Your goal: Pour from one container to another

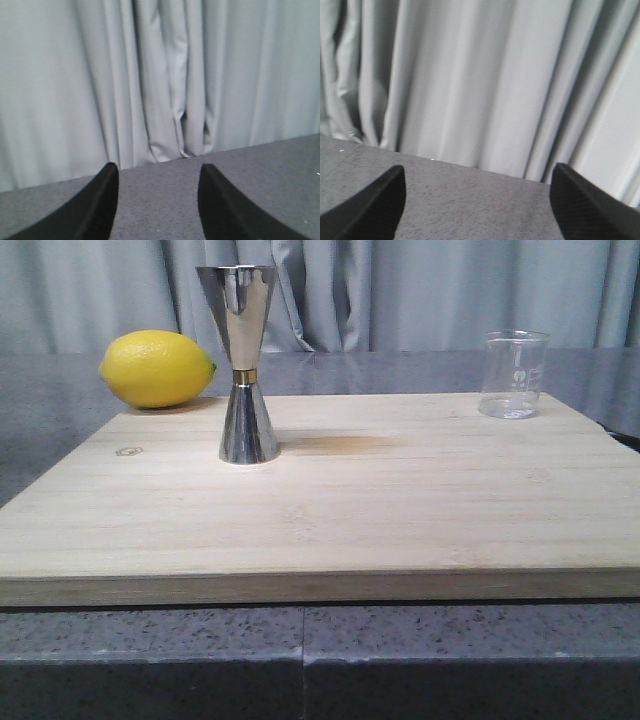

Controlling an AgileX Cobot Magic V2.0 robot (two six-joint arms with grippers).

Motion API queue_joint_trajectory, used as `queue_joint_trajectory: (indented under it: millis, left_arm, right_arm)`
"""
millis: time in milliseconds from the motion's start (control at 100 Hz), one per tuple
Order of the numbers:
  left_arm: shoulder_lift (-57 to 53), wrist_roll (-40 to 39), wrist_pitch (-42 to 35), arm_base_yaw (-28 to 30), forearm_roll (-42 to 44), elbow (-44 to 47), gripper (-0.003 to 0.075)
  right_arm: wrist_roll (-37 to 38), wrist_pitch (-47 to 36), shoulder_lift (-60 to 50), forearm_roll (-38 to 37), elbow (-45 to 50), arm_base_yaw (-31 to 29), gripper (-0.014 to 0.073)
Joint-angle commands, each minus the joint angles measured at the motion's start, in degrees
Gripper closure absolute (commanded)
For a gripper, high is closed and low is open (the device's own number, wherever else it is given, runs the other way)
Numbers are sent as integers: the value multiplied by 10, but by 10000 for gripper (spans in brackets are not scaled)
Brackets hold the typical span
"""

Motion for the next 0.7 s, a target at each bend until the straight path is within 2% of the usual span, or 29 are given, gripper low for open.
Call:
queue_joint_trajectory:
  millis: [0,150,220,480,620,690]
  left_arm:
    - [-21,-29,-41,1,-39,-21,383]
    - [-35,-59,-115,1,-39,-21,412]
    - [-39,-60,-124,1,-39,-21,448]
    - [-57,-62,-204,-38,-25,-21,571]
    - [-57,-62,-203,-42,-15,-21,674]
    - [-57,-62,-203,-42,-9,-21,735]
  right_arm:
    - [1,20,16,7,-38,-4,53]
    - [1,30,40,9,-52,-4,60]
    - [1,35,42,13,-52,-4,111]
    - [1,35,41,13,-52,-4,494]
    - [1,30,41,13,-52,-4,643]
    - [1,30,40,13,-52,-4,665]
